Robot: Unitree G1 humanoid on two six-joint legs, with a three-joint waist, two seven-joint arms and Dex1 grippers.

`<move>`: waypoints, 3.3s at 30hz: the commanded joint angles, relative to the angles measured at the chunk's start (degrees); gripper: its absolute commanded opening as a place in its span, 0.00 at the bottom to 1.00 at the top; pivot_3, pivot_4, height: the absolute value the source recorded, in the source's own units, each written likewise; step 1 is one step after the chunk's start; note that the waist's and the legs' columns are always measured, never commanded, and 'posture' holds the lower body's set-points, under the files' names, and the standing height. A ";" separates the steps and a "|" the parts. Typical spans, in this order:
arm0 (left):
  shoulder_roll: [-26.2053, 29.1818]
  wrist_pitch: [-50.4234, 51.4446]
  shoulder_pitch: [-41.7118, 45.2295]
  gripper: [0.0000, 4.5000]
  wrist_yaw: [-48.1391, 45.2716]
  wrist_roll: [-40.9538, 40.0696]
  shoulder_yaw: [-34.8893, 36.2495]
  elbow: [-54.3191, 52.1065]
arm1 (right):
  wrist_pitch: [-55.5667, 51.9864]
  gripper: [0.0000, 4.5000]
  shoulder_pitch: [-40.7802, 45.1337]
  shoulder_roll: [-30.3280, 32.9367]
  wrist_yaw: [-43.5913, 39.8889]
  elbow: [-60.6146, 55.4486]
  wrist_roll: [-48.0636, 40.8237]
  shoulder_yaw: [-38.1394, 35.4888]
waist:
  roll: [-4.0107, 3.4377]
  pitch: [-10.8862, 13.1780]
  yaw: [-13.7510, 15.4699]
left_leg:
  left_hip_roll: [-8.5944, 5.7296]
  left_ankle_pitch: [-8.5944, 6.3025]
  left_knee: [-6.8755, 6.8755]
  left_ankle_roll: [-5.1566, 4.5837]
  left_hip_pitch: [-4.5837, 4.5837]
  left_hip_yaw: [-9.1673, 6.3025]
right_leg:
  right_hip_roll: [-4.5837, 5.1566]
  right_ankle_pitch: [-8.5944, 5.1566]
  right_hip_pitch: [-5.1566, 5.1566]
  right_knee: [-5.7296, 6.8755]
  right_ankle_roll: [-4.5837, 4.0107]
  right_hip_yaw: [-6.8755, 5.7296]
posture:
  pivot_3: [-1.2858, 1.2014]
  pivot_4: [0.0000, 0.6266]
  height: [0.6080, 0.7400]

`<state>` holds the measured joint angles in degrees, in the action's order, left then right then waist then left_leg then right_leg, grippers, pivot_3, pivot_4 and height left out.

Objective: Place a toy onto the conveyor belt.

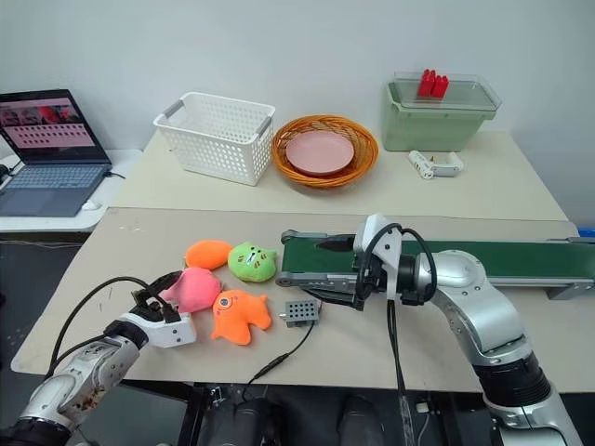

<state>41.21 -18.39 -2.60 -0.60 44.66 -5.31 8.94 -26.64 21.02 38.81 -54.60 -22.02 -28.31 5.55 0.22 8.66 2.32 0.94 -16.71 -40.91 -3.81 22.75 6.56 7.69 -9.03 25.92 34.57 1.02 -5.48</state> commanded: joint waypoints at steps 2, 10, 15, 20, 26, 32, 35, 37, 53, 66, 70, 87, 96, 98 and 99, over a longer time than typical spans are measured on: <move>-0.70 0.33 0.10 0.75 -1.29 -1.40 -1.80 1.31 | -0.39 1.00 0.06 0.49 0.48 -2.66 -1.23 -2.56 | -0.02 -0.01 -0.02 | -0.01 0.00 0.00 0.00 0.00 0.00 | 0.01 0.00 0.00 0.00 0.00 0.00 | 0.52 0.24 1.00; -0.15 0.29 1.07 0.13 -0.93 -0.84 -2.99 1.71 | -0.80 1.00 -0.33 0.47 0.64 -3.21 -1.28 -2.95 | -0.09 -0.05 -0.02 | -0.04 -0.02 0.00 -0.04 0.12 0.02 | 0.01 0.00 0.11 0.00 0.00 0.00 | 0.52 0.24 1.00; -0.14 0.31 1.54 0.01 -0.30 -0.70 -3.13 1.84 | -0.94 1.00 -0.72 0.29 0.69 -3.43 -1.27 -3.11 | -0.16 -0.09 0.03 | -0.03 -0.01 0.00 -0.03 0.07 0.01 | 0.02 -0.01 0.08 0.05 0.00 0.00 | 0.52 0.24 1.00; -0.66 2.00 -1.77 0.01 -0.94 -7.46 2.80 -1.82 | -0.89 1.00 -1.01 0.41 0.36 -3.17 -1.11 -3.25 | -0.15 -0.09 -0.27 | -0.03 -0.01 -0.01 -0.04 0.08 0.01 | 0.02 -0.01 0.11 0.04 0.01 0.01 | 0.52 0.24 1.00; -5.95 7.34 -5.72 0.01 -7.22 -27.84 13.44 -11.56 | -0.27 1.00 -0.23 0.57 -0.81 -0.83 -0.50 -3.09 | -0.03 -0.02 -1.40 | 0.00 -0.01 0.00 -0.03 0.24 0.01 | 0.00 -0.01 0.22 0.00 0.01 0.00 | 0.52 0.24 1.00; -14.02 25.43 -2.68 0.01 -13.31 -47.50 18.65 -24.49 | 0.49 1.00 1.14 0.16 -2.19 2.13 0.13 -2.38 | 0.02 0.00 -1.62 | -0.01 -0.02 -0.08 -0.05 0.18 -0.02 | -0.01 0.00 0.12 0.00 0.03 0.01 | 0.52 0.24 1.00; -16.52 37.54 0.72 0.01 -16.19 -58.17 18.85 -30.88 | 0.99 1.00 1.35 0.02 -2.79 3.17 0.72 -1.96 | 0.05 0.01 -1.61 | -0.01 0.00 -0.13 -0.02 0.18 -0.02 | -0.09 0.00 0.08 0.05 0.05 0.03 | 0.52 0.24 1.00; -18.04 45.88 4.18 0.01 -15.77 -64.68 19.63 -33.79 | 1.07 1.00 1.41 -0.19 -3.01 3.56 0.77 -1.98 | 0.08 0.03 -1.64 | -0.02 0.03 -0.17 0.03 0.20 -0.02 | -0.11 -0.02 0.07 0.10 0.08 0.04 | 0.52 0.24 1.00; -35.63 80.79 30.62 0.01 2.09 -120.69 25.78 -20.00 | 0.63 1.00 -1.62 -0.15 -1.00 1.81 1.76 -3.62 | 0.61 0.33 -1.89 | -0.10 0.14 -0.46 0.20 -0.13 -0.26 | -0.32 0.02 -0.76 -0.36 0.41 0.08 | 0.52 0.24 1.00; -39.40 84.45 40.53 0.01 10.63 -125.26 25.59 4.26 | 0.16 1.00 -4.31 0.83 1.25 -0.30 1.59 -5.34 | 0.69 0.37 -1.54 | -0.17 0.16 -0.40 0.23 -0.23 -0.26 | -0.33 0.05 -0.91 -0.51 0.44 0.08 | 0.52 0.24 1.00; -41.27 86.47 42.46 0.01 10.77 -127.92 26.28 8.38 | 0.12 1.00 -4.56 0.96 1.56 -0.44 1.59 -5.53 | 0.70 0.38 -1.57 | -0.17 0.16 -0.42 0.23 -0.20 -0.26 | -0.32 0.06 -0.91 -0.53 0.47 0.08 | 0.52 0.24 1.00; -44.43 83.84 41.02 0.01 14.74 -125.07 26.40 13.24 | 0.26 1.00 -4.11 0.98 2.23 -0.10 1.47 -5.73 | 0.73 0.40 -1.59 | -0.16 0.14 -0.39 0.20 -0.21 -0.27 | -0.31 0.07 -0.89 -0.53 0.46 0.09 | 0.52 0.24 1.00; -43.28 82.45 41.25 0.01 9.68 -117.55 24.88 12.24 | 0.01 1.00 -3.71 1.14 2.08 -0.11 1.02 -6.21 | 0.73 0.40 -1.60 | -0.16 0.12 -0.38 0.18 -0.19 -0.26 | -0.31 0.07 -0.87 -0.54 0.45 0.08 | 0.52 0.24 1.00; -43.35 82.40 41.33 0.01 8.72 -116.67 24.84 12.17 | -0.05 1.00 -3.63 1.20 1.98 -0.11 0.92 -6.31 | 0.73 0.40 -1.60 | -0.15 0.11 -0.38 0.16 -0.18 -0.26 | -0.31 0.06 -0.87 -0.55 0.46 0.08 | 0.52 0.24 1.00; -43.30 82.30 41.39 0.01 8.31 -116.09 24.72 12.15 | -0.06 1.00 -3.56 1.22 1.93 -0.03 0.90 -6.37 | 0.73 0.40 -1.60 | -0.15 0.11 -0.38 0.16 -0.18 -0.26 | -0.31 0.07 -0.86 -0.54 0.46 0.08 | 0.52 0.24 1.00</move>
<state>-1.98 64.17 38.29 9.14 -72.07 19.91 22.35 -26.67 16.62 39.30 -52.44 -20.66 -26.10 1.37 0.95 9.06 0.72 0.79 -16.61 -41.29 -3.66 22.58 6.29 7.38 -8.96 25.07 34.03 1.48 -5.40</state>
